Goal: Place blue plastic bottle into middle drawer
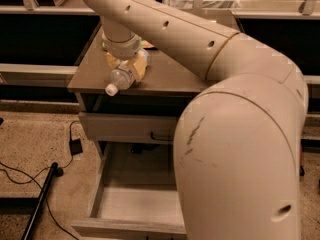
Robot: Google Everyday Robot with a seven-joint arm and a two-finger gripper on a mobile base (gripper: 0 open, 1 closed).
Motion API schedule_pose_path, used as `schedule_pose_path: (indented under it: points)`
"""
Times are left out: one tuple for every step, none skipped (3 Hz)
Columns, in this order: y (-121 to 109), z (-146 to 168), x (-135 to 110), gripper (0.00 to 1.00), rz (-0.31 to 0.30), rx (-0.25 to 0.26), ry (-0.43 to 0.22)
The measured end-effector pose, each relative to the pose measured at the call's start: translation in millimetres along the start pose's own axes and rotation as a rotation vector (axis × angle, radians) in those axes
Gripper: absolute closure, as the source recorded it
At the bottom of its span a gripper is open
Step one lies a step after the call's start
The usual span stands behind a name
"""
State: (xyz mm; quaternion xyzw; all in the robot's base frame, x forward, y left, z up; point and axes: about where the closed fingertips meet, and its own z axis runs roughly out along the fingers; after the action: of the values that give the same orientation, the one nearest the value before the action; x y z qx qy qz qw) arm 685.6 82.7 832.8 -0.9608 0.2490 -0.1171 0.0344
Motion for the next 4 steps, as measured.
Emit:
schedule_pose_path:
  points:
    - [2.6,5.1,-6.8,0.69,-0.004,-0.009,-0.030]
    - [28.6,-24.4,-24.8,0.92,0.107,0.067,-0.109]
    - [87.5,-66.0,-45.1,1.00,0.312,0.162,-0.207]
    - [159.7,-64.1,-57.4,1.00,0.488,0.175,-0.285]
